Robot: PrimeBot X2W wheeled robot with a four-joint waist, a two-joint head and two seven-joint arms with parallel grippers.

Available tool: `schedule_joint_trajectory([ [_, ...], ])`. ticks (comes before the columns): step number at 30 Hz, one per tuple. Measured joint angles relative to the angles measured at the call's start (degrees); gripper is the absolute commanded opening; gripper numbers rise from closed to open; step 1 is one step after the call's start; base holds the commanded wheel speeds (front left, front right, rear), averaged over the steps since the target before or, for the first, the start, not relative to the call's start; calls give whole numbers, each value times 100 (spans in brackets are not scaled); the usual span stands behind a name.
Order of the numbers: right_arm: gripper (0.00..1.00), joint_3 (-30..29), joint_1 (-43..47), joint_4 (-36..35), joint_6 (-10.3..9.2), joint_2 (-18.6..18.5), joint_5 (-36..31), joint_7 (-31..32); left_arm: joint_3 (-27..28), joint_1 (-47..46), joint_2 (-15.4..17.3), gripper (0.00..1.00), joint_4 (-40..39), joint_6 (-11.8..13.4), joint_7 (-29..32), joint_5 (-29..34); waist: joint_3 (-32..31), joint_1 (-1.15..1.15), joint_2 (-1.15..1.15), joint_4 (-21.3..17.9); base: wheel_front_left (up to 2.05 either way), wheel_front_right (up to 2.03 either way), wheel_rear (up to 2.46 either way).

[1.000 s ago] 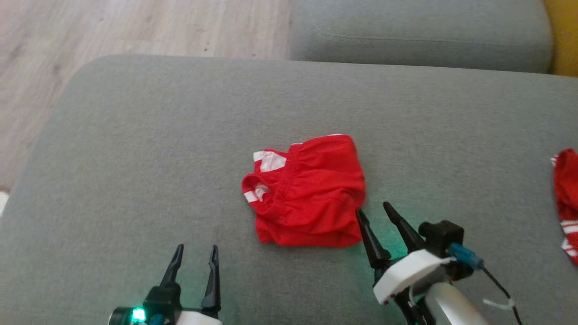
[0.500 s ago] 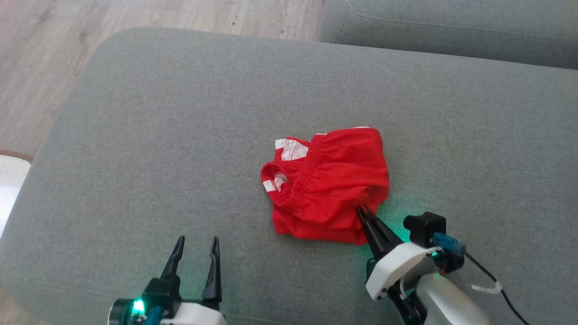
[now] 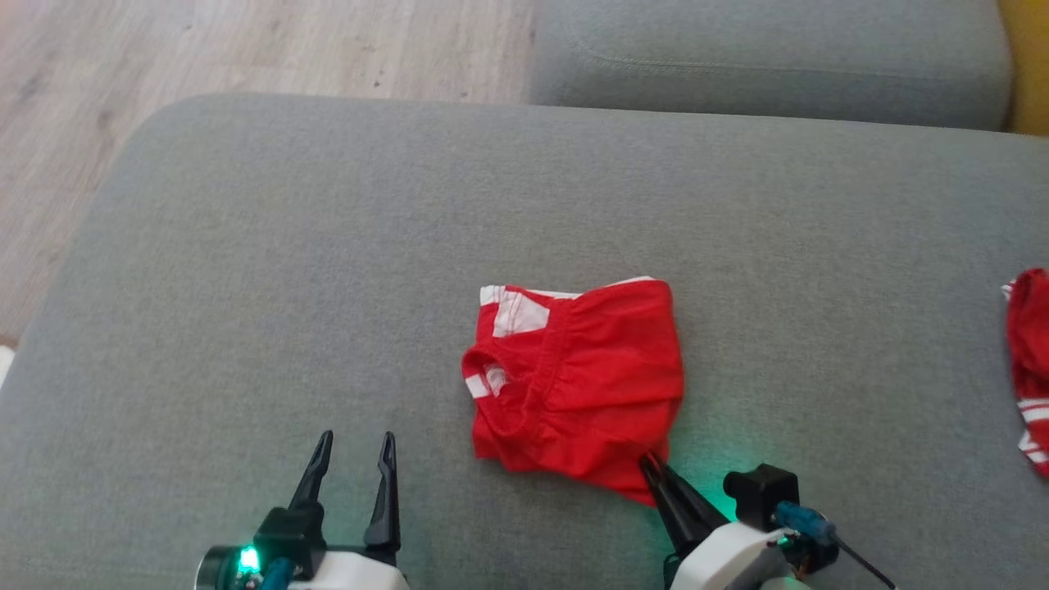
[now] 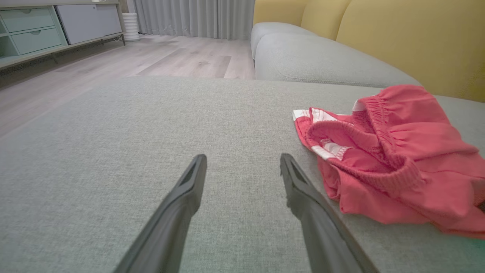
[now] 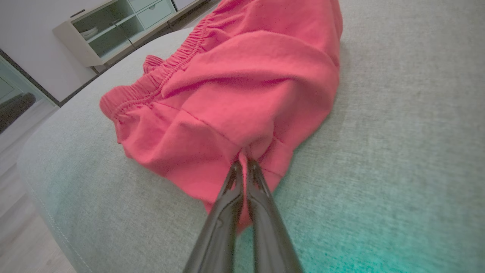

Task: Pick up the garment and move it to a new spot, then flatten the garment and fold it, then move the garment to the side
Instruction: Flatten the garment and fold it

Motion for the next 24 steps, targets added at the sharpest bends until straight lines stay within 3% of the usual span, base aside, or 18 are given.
schedule_joint_trajectory([
  [1, 88, -8, 0, 5, 0, 0, -18, 0, 2, 1, 0, 100, 1, 0, 0, -16, -15, 0, 0, -36, 0, 0, 0],
  [2, 100, -16, -1, 8, 0, 0, 2, 0, 4, 1, 0, 100, 1, 0, 0, -19, -29, 0, 0, -68, 0, 0, 0],
  [6, 100, -285, 5, -276, 0, 0, -10, 0, 20, 6, 0, 100, -3, 2, 1, -16, -72, 0, 0, -188, 0, 0, 0],
  [13, 100, -1625, 143, -1677, 0, 5, -525, 0, 192, 7, 0, 100, -121, 60, 0, 149, -171, 0, 0, -373, 0, 0, 0],
  [17, 100, -2154, 311, -2051, 0, 9, -680, -1, 315, 6, -2, 100, -248, 81, 0, 452, -235, 0, 0, -497, 0, 0, 0],
  [24, 100, -2235, 388, -1992, 0, 11, -776, -1, 360, 36, 3, 100, -256, 108, 0, 744, -282, 0, 0, -572, 0, 0, 0],
])
